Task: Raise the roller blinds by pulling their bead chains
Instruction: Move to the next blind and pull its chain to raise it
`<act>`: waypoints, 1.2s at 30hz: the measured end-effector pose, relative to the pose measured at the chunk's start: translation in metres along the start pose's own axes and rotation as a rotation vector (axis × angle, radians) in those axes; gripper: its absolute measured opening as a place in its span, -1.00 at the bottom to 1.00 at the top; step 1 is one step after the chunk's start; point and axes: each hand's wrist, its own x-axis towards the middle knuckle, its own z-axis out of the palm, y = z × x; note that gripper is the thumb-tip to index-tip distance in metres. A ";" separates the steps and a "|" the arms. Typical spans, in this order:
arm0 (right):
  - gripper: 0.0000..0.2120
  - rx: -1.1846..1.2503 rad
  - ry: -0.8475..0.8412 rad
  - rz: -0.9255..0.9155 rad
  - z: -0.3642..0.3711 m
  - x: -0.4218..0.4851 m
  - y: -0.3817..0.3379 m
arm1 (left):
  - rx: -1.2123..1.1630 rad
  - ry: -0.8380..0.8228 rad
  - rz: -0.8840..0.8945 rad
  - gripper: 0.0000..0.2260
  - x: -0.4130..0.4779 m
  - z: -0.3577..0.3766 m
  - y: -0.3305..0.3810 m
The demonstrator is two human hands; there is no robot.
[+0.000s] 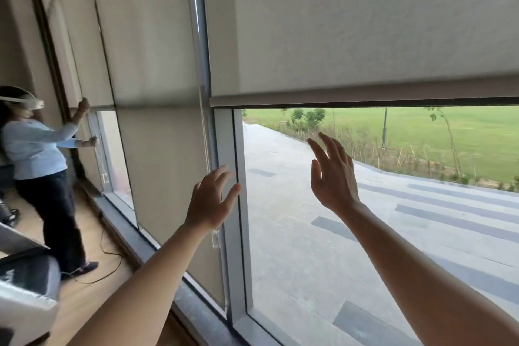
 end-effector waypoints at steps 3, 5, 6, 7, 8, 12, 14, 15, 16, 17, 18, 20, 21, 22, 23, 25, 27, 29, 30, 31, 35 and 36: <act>-0.52 0.045 -0.034 -0.021 0.058 0.021 -0.018 | 0.008 0.036 -0.057 -0.40 0.014 0.002 -0.051; -0.52 0.067 -0.052 -0.042 0.099 0.036 -0.027 | 0.023 0.049 -0.082 -0.39 0.026 0.008 -0.084; -0.52 0.079 -0.055 -0.052 0.121 0.043 -0.030 | 0.034 0.049 -0.094 -0.39 0.034 0.012 -0.101; -0.52 0.090 -0.057 -0.062 0.142 0.051 -0.032 | 0.044 0.051 -0.105 -0.39 0.042 0.017 -0.117; -0.52 0.101 -0.057 -0.071 0.165 0.060 -0.034 | 0.049 0.054 -0.116 -0.39 0.052 0.022 -0.134; -0.55 0.152 -0.055 -0.087 0.248 0.104 -0.038 | 0.037 0.076 -0.164 -0.38 0.103 0.048 -0.198; -0.59 0.190 -0.072 -0.062 0.285 0.132 -0.038 | 0.009 0.084 -0.199 -0.41 0.136 0.063 -0.226; -0.62 0.219 -0.085 -0.039 0.304 0.146 -0.038 | -0.008 0.091 -0.214 -0.44 0.153 0.071 -0.239; -0.64 0.248 -0.095 -0.012 0.322 0.160 -0.038 | -0.025 0.096 -0.227 -0.50 0.169 0.080 -0.251; -0.65 0.279 -0.104 0.021 0.339 0.174 -0.039 | -0.042 0.105 -0.239 -0.56 0.185 0.089 -0.262; -0.67 0.316 -0.118 0.063 0.355 0.187 -0.041 | -0.059 0.118 -0.250 -0.62 0.199 0.099 -0.273; -0.70 0.412 -0.167 0.162 0.381 0.211 -0.049 | -0.093 0.150 -0.262 -0.73 0.224 0.117 -0.289; -0.71 0.469 -0.196 0.208 0.393 0.222 -0.054 | -0.113 0.165 -0.266 -0.74 0.235 0.125 -0.296; -0.73 0.522 -0.217 0.245 0.403 0.233 -0.059 | -0.140 0.179 -0.274 -0.74 0.247 0.132 -0.302; -0.74 0.563 -0.228 0.265 0.412 0.244 -0.065 | -0.181 0.196 -0.287 -0.72 0.258 0.138 -0.307; -0.78 0.612 -0.226 0.267 0.426 0.266 -0.075 | -0.290 0.228 -0.343 -0.65 0.281 0.147 -0.316; -0.80 0.649 -0.216 0.254 0.437 0.284 -0.084 | -0.405 0.258 -0.394 -0.61 0.305 0.153 -0.324; -0.80 0.671 -0.189 0.256 0.445 0.298 -0.093 | -0.517 0.273 -0.379 -0.68 0.324 0.157 -0.329; -0.80 0.675 -0.170 0.256 0.448 0.304 -0.097 | -0.571 0.276 -0.354 -0.75 0.331 0.159 -0.332; -0.79 0.680 -0.152 0.252 0.451 0.308 -0.102 | -0.621 0.280 -0.323 -0.81 0.337 0.160 -0.335; -0.74 0.710 -0.098 0.295 0.465 0.323 -0.120 | -0.740 0.254 -0.206 -0.79 0.349 0.165 -0.351; -0.75 0.724 -0.085 0.326 0.470 0.325 -0.125 | -0.762 0.242 -0.182 -0.79 0.350 0.165 -0.356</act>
